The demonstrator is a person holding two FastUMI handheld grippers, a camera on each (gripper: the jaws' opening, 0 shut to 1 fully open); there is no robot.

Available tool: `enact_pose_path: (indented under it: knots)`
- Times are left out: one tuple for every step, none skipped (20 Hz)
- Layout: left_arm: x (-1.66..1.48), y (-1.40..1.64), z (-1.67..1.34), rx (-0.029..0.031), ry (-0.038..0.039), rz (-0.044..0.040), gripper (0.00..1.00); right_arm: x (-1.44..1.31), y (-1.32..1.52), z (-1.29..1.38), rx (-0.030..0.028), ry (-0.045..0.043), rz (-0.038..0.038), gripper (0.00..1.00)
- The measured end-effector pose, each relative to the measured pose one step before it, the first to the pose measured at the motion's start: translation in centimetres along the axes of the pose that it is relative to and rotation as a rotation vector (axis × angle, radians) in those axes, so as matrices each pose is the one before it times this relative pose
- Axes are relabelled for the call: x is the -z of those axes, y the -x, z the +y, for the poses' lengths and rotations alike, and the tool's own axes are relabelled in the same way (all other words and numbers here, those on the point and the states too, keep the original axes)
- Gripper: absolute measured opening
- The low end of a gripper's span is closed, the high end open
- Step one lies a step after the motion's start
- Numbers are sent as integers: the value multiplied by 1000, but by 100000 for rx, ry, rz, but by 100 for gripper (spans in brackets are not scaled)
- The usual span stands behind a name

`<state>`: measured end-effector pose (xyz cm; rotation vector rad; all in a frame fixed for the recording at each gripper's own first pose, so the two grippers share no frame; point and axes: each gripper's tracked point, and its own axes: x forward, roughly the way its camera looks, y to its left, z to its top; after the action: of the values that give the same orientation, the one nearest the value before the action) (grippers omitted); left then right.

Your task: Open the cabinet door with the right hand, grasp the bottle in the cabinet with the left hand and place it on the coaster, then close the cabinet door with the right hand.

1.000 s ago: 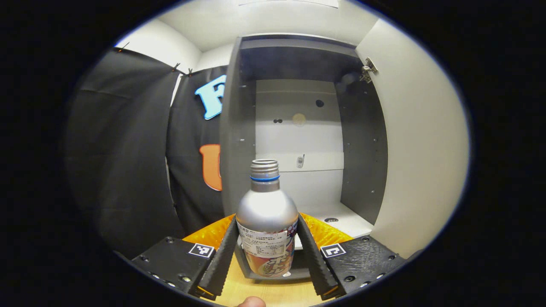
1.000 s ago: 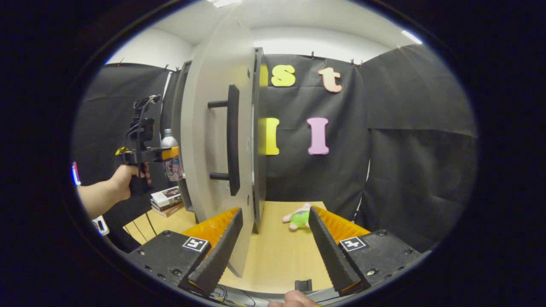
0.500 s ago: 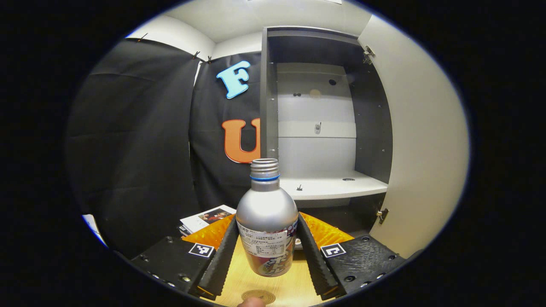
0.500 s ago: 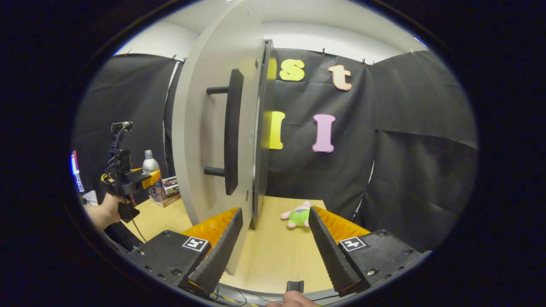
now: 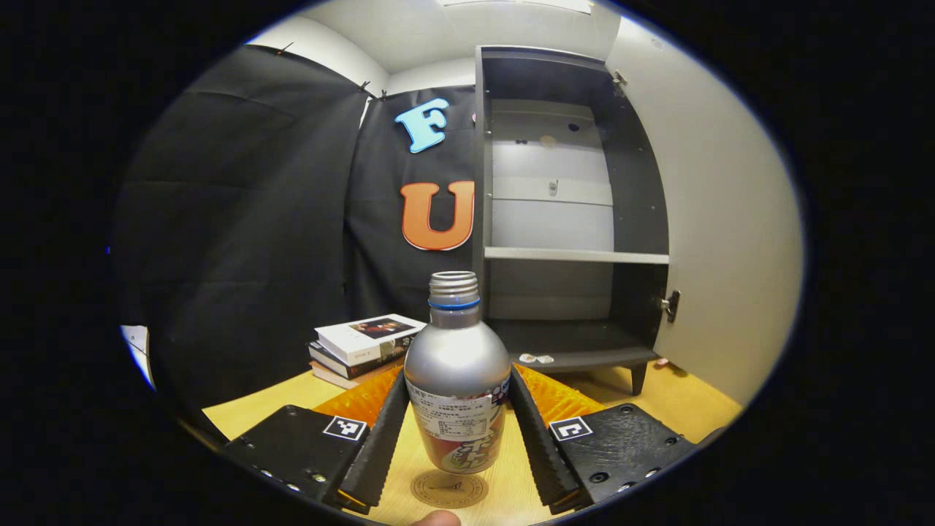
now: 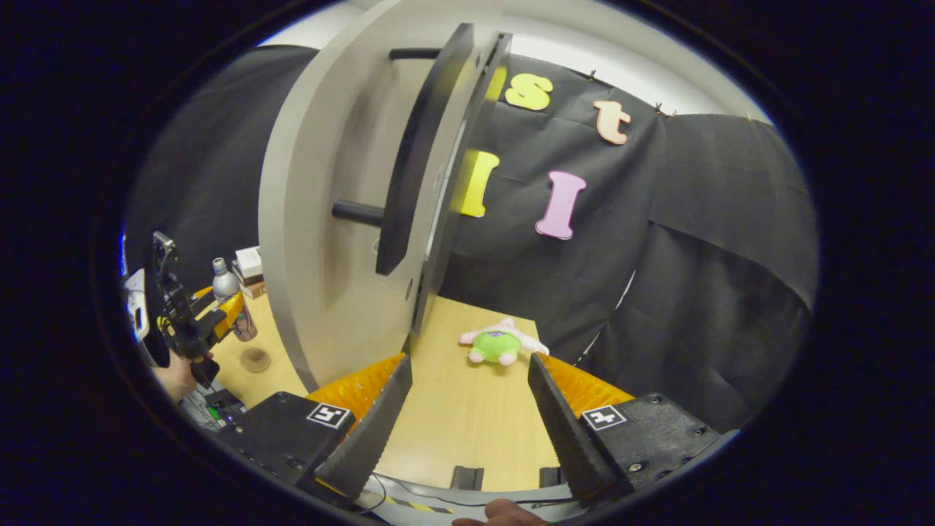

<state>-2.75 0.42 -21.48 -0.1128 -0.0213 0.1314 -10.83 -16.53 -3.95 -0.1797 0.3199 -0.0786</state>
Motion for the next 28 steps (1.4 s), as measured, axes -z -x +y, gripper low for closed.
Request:
enact_pose_path:
  knots:
    - [509,57,75,-124,-367,-930,76,449,-244,47,458,1733,1005,100]
    - [364,-131,21,-248,-705,-1459,76,459,-307,178,-261,1110,1664,100]
    - [446,-78,265,-898,-1617,-795,76,728,-347,310,-775,294,2662,100]
    - [656,96,317,-769,-1212,-81,76,862,-111,564,-1433,-449,2036,100]
    - [564,54,134,-453,-424,-304,76,528,-53,350,-727,-216,1269,100]
    - [750,65,217,-1058,-245,214,76,-170,-27,-370,156,534,1038,100]
    - [972,49,36,-232,553,1484,77,144,120,22,375,865,910,100]
    - [1108,233,-166,399,255,1746,77,106,-131,-43,597,1023,1074,100]
    - [688,131,77,-495,-67,880,87,-14,-9,-140,680,663,231,100]
    - [413,98,13,-80,506,-6,77,-58,28,118,-117,477,-327,100]
    - [164,63,-89,-200,64,-613,77,113,298,202,121,984,-207,100]
    - [369,-80,131,-1058,-910,-477,77,81,195,263,-195,1547,305,100]
    - [216,-112,140,-570,-1111,-500,77,184,75,173,176,2620,1039,100]
    - [203,-81,-120,-176,-914,-231,78,-216,2,-63,985,3205,-396,100]
    - [434,-71,-43,106,-589,630,78,-470,239,156,162,2092,-1042,100]
    - [519,38,-198,418,-278,1575,78,-261,-23,-74,-452,497,-552,100]
    - [386,-59,-40,107,-1511,933,79,-191,97,350,-1261,-632,-313,100]
    - [210,274,185,-837,-2353,1612,80,122,-113,493,-504,-665,19,100]
    - [-80,-13,155,-318,-865,-197,84,183,-36,23,130,-609,219,100]
    - [-270,25,-228,409,-281,-417,90,169,-15,-14,-208,-918,192,100]
    - [-433,70,61,298,2,-835,97,150,-39,-149,-122,-932,515,100]
    - [-450,155,161,-96,174,-502,96,319,28,-232,170,-1160,466,100]
    - [-496,110,-67,522,96,-316,96,71,-72,-292,357,-1672,233,100]
    - [-47,90,-243,1412,-646,2049,96,55,-55,-273,50,-2265,343,100]
    - [-24,383,333,-1081,-390,2052,96,5,-84,-201,-7,-2339,446,100]
    - [-393,365,385,-174,632,1394,96,-46,8,-231,151,-1923,166,100]
    - [-587,446,173,236,1330,1071,96,-202,44,-338,436,-1826,-538,100]
    - [-766,430,277,-44,1478,1006,96,-312,46,-218,303,-1817,-942,100]
